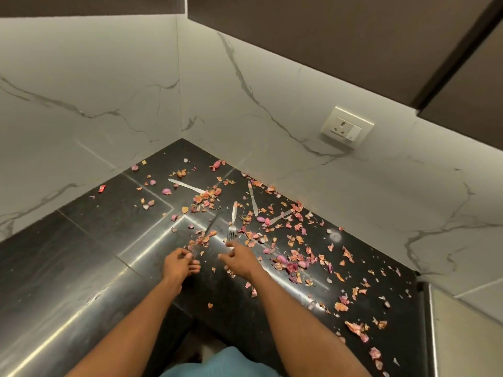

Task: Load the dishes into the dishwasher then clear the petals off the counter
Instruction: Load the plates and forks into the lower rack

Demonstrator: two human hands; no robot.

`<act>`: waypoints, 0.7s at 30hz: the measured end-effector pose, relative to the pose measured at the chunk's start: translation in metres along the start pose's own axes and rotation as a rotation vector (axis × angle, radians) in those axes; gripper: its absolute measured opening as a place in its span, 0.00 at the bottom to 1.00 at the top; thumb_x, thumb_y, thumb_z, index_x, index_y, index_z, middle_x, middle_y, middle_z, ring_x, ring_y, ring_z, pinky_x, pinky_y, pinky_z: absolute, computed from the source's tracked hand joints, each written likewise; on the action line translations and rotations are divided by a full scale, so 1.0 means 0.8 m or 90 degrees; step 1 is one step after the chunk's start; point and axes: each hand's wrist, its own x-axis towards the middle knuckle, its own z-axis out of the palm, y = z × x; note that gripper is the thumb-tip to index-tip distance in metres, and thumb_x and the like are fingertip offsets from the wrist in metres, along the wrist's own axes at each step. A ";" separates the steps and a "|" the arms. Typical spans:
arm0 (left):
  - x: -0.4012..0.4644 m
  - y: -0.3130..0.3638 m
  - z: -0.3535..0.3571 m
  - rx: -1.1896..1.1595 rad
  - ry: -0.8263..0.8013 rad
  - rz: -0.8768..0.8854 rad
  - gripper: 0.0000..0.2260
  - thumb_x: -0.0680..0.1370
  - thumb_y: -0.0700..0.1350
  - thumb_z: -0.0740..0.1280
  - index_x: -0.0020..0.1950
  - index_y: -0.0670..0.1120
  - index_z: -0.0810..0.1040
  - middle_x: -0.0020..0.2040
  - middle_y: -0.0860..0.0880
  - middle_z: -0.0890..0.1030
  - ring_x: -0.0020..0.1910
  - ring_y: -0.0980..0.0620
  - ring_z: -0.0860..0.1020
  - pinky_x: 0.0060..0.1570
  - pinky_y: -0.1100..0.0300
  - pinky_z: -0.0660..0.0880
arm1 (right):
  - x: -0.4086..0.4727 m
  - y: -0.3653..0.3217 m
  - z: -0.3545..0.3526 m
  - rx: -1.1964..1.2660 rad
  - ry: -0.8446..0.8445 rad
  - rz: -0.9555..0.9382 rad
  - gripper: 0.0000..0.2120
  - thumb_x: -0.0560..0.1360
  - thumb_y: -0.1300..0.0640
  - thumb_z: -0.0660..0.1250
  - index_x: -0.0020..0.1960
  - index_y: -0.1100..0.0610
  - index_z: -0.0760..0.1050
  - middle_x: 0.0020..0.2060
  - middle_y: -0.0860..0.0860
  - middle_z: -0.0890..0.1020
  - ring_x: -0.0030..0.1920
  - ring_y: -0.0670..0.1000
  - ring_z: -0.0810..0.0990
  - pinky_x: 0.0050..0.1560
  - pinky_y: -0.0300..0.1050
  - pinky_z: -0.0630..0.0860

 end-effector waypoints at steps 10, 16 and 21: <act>-0.082 -0.018 0.048 0.200 -0.206 0.044 0.08 0.84 0.34 0.60 0.50 0.37 0.78 0.35 0.38 0.80 0.29 0.48 0.78 0.28 0.59 0.77 | -0.078 0.045 -0.037 0.383 0.199 0.057 0.11 0.85 0.60 0.61 0.53 0.67 0.77 0.38 0.58 0.84 0.33 0.51 0.83 0.40 0.49 0.82; -0.149 -0.040 0.098 0.223 -0.248 0.066 0.05 0.83 0.38 0.64 0.53 0.37 0.78 0.35 0.40 0.80 0.30 0.47 0.79 0.30 0.57 0.77 | -0.155 0.119 -0.057 0.476 0.305 0.114 0.07 0.82 0.62 0.66 0.50 0.64 0.80 0.37 0.58 0.84 0.33 0.51 0.83 0.38 0.45 0.83; -0.225 -0.076 0.145 0.240 -0.288 0.069 0.07 0.81 0.40 0.68 0.51 0.35 0.79 0.34 0.41 0.79 0.29 0.49 0.77 0.28 0.59 0.75 | -0.243 0.191 -0.058 0.566 0.395 0.181 0.06 0.81 0.62 0.67 0.47 0.64 0.80 0.34 0.58 0.84 0.33 0.51 0.82 0.37 0.45 0.82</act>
